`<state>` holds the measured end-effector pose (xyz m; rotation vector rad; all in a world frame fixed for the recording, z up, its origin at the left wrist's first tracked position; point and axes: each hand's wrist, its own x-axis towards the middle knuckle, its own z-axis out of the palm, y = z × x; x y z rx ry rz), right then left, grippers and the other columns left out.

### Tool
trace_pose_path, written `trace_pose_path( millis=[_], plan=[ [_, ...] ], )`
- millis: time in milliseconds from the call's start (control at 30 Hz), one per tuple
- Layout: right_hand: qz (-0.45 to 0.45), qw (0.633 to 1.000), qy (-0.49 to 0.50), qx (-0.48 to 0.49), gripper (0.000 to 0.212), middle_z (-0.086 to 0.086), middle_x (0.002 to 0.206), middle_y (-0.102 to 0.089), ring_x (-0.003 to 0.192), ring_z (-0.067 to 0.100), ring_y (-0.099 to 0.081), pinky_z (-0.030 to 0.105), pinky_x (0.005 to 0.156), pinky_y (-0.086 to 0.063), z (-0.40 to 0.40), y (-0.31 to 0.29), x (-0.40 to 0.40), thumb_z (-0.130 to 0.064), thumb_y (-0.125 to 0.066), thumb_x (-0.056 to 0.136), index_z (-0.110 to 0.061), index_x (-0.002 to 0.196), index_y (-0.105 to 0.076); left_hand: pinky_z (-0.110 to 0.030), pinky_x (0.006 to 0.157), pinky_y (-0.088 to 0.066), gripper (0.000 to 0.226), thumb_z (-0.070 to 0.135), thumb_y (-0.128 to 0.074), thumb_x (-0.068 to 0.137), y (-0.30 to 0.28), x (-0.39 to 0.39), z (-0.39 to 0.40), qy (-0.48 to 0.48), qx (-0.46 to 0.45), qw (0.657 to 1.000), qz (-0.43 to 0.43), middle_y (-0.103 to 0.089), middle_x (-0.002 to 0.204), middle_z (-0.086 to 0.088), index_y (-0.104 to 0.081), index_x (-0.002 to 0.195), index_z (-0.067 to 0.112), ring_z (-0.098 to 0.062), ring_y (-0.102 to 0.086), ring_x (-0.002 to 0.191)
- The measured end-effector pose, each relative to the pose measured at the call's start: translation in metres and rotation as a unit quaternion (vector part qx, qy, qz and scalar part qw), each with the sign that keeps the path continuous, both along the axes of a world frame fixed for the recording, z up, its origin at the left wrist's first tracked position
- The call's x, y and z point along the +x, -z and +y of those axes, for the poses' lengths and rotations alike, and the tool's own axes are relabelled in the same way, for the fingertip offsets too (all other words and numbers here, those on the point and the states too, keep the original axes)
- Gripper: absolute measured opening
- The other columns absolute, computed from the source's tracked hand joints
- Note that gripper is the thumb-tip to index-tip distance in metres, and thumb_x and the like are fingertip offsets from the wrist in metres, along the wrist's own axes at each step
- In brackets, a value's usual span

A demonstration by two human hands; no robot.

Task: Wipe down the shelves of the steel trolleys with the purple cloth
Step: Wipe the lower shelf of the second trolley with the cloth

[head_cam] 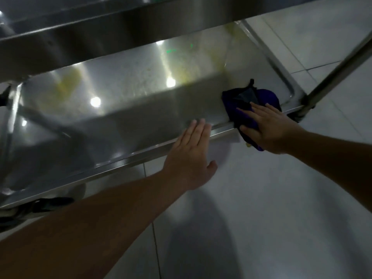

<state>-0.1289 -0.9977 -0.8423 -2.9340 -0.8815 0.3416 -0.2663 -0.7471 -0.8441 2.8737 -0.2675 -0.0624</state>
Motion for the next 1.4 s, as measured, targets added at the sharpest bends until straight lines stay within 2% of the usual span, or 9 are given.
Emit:
trace_pose_path(
  millis=[133,333,500,800,900,1000,1167,1300,1400],
  plan=[
    [-0.011,0.998,0.056,-0.010,0.083,0.003,0.170,-0.021,0.157,0.014,-0.005,0.036,0.121,0.002,-0.019,0.004,0.017,-0.075,-0.003,0.094,-0.029,0.163,-0.011,-0.037,0.131,0.005,0.101,0.057,-0.052,0.096,0.003,0.026,-0.008,0.005,0.049,0.999,-0.014,0.006,0.178,-0.004,0.001,0.170,0.014,-0.019,0.008,0.164],
    [0.021,0.982,0.184,-0.032,0.081,0.006,0.173,-0.012,0.159,0.024,-0.004,0.046,0.127,-0.005,-0.019,0.005,0.053,-0.068,-0.007,0.097,-0.025,0.165,-0.006,-0.043,0.131,-0.008,0.103,0.059,-0.058,0.090,0.008,0.023,0.005,0.017,0.069,0.997,-0.027,-0.007,0.178,-0.005,-0.011,0.170,0.013,-0.023,-0.005,0.164],
    [0.030,0.974,0.223,-0.021,0.079,0.005,0.173,-0.006,0.159,0.025,0.000,0.047,0.127,-0.004,-0.011,0.003,0.088,-0.065,-0.013,0.099,-0.023,0.165,-0.003,-0.041,0.132,-0.003,0.107,0.064,-0.056,0.088,0.008,0.026,0.006,0.023,0.084,0.996,0.001,-0.001,0.178,-0.003,-0.009,0.170,0.015,-0.021,0.002,0.164],
    [-0.089,0.982,0.159,0.049,0.083,0.010,0.168,-0.026,0.157,0.024,-0.014,0.050,0.125,-0.011,0.005,0.007,0.173,-0.076,-0.015,0.094,-0.028,0.161,-0.021,-0.044,0.131,-0.013,0.108,0.063,-0.064,0.081,0.009,0.026,0.005,0.017,0.071,0.997,-0.019,-0.014,0.177,-0.004,-0.023,0.168,0.014,-0.022,-0.007,0.164],
    [-0.061,0.985,0.150,0.054,0.079,0.010,0.169,-0.022,0.157,0.028,-0.016,0.048,0.124,-0.013,0.027,0.003,0.171,-0.073,-0.020,0.095,-0.030,0.162,-0.018,-0.046,0.130,-0.018,0.109,0.063,-0.065,0.080,0.010,0.027,0.005,0.013,0.077,0.997,-0.030,-0.016,0.177,-0.005,-0.025,0.168,0.013,-0.022,-0.009,0.164],
    [-0.008,0.996,0.053,0.066,0.076,0.014,0.168,-0.024,0.154,0.032,-0.024,0.043,0.123,-0.020,0.055,-0.009,0.134,-0.065,-0.029,0.096,-0.031,0.163,-0.023,-0.047,0.130,-0.019,0.109,0.063,-0.065,0.079,0.012,0.025,0.006,0.015,0.078,0.996,-0.038,-0.016,0.177,-0.005,-0.026,0.167,0.012,-0.022,-0.009,0.164],
    [0.022,0.992,-0.103,0.063,0.075,0.001,0.171,-0.018,0.158,0.014,-0.005,0.034,0.121,0.004,0.057,-0.007,0.073,-0.068,-0.017,0.095,-0.036,0.163,-0.013,-0.046,0.130,-0.018,0.109,0.063,-0.063,0.079,0.012,0.023,0.006,0.016,0.088,0.996,-0.027,-0.014,0.177,-0.004,-0.025,0.168,0.013,-0.022,-0.008,0.164],
    [-0.049,0.998,0.009,0.047,0.065,0.009,0.168,-0.029,0.158,0.020,-0.010,0.043,0.125,0.002,0.031,-0.002,0.125,-0.052,-0.033,0.104,-0.030,0.163,-0.020,-0.046,0.130,-0.017,0.110,0.063,-0.063,0.078,0.011,0.023,0.008,0.015,0.096,0.995,-0.017,-0.012,0.178,-0.003,-0.023,0.169,0.014,-0.020,-0.006,0.164],
    [-0.074,0.985,0.147,0.052,0.068,0.009,0.169,-0.024,0.159,0.021,-0.008,0.044,0.125,-0.001,0.010,0.002,0.163,-0.056,-0.027,0.102,-0.028,0.163,-0.021,-0.046,0.131,-0.016,0.111,0.064,-0.061,0.079,0.011,0.023,0.008,0.016,0.098,0.995,-0.007,-0.009,0.178,-0.003,-0.019,0.169,0.016,-0.020,-0.002,0.164]
  ],
)
